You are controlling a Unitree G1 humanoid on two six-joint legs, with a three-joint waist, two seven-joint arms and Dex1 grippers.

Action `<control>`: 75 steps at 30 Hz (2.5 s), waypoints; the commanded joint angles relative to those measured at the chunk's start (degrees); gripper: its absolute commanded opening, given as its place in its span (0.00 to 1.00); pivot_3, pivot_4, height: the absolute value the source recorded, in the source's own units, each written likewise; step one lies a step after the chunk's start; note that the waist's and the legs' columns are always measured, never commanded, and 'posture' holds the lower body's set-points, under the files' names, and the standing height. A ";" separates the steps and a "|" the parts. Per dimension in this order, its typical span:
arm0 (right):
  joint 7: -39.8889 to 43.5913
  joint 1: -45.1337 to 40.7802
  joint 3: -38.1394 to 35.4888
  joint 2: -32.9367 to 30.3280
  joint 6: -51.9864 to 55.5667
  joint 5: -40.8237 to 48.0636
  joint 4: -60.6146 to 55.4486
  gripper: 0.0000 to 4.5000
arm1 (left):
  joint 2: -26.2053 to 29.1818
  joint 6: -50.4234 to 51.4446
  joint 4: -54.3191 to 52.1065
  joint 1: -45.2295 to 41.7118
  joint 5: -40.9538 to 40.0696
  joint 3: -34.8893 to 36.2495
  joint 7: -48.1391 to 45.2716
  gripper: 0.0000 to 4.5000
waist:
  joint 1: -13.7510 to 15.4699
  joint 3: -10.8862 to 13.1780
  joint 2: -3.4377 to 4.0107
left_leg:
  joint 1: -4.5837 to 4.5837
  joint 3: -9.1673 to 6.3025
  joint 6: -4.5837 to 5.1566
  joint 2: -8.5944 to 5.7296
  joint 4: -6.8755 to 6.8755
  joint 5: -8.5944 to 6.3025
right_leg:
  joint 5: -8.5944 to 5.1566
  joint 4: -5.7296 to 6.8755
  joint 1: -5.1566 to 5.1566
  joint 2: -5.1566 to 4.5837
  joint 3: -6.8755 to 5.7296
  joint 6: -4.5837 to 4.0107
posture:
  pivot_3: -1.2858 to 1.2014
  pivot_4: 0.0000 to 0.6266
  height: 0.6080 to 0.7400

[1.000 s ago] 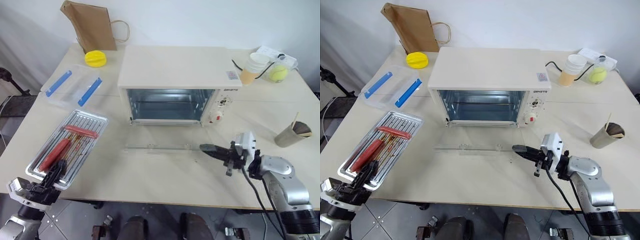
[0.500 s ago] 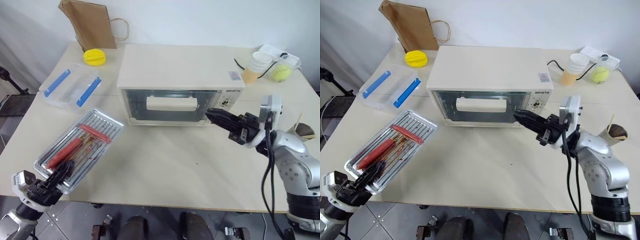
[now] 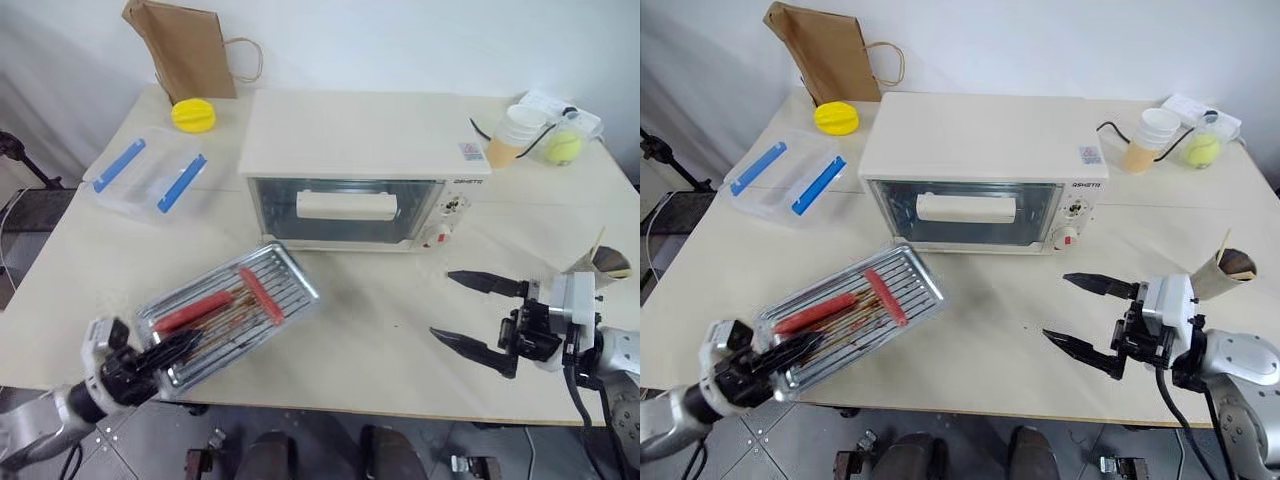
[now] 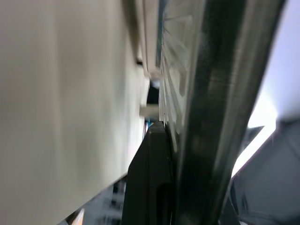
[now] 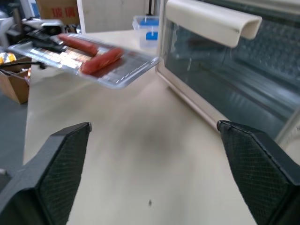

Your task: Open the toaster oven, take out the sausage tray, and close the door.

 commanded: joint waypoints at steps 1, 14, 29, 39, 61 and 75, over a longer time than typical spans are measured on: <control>0.67 2.81 -3.59 -0.63 -1.43 0.53 -2.94 1.00 | 1.00 2.29 -0.76 -5.73 4.44 -5.42 -3.86 0.00 | -0.01 0.00 0.00 | 0.01 0.01 -0.01 0.00 0.00 0.01 | 0.00 0.01 0.00 0.01 0.00 0.00 | 0.52 0.24 1.00; -3.05 19.90 -13.47 3.35 -3.57 -0.77 -12.00 1.00 | -6.41 2.36 7.55 -33.61 37.94 -29.15 -23.85 0.00 | 0.87 -0.01 0.02 | -0.05 0.18 -0.07 -0.26 0.05 0.10 | 0.07 0.38 -0.04 0.20 -0.03 0.11 | 0.52 0.24 1.00; -7.83 25.21 -15.56 5.00 -2.82 0.27 -18.00 1.00 | -17.73 4.76 18.32 -44.47 58.47 -35.69 -30.06 0.00 | 3.58 -0.21 0.36 | 0.80 -0.19 0.34 -0.60 0.03 0.22 | 0.29 -0.62 1.31 -0.18 0.09 0.39 | 0.52 0.24 1.00; -8.47 24.20 -13.83 4.77 -3.14 -0.13 -17.40 1.00 | -20.15 10.58 11.85 -41.42 61.49 -25.42 -20.91 0.15 | 3.07 -0.24 0.41 | 0.84 -0.22 0.34 -0.55 0.00 0.19 | 0.33 -0.73 1.38 -0.15 0.08 0.44 | 0.52 0.24 1.00; -4.31 21.36 -11.81 3.91 -5.47 -1.79 -11.32 1.00 | 5.85 -41.79 1.37 -26.50 76.43 -25.10 -50.94 1.00 | 0.59 -0.06 0.33 | 0.72 0.08 0.07 0.05 -0.31 0.09 | 0.25 -0.81 0.87 0.05 0.09 0.12 | 0.52 0.24 1.00; 0.81 19.66 -12.91 3.37 -7.83 -1.83 -2.40 1.00 | 6.77 -79.16 6.44 -12.89 84.56 -9.67 -55.63 1.00 | 0.63 -0.01 0.32 | 0.61 0.18 0.31 -0.05 -0.80 -0.17 | 0.38 -0.93 0.79 -0.03 -0.73 0.35 | 0.52 0.24 1.00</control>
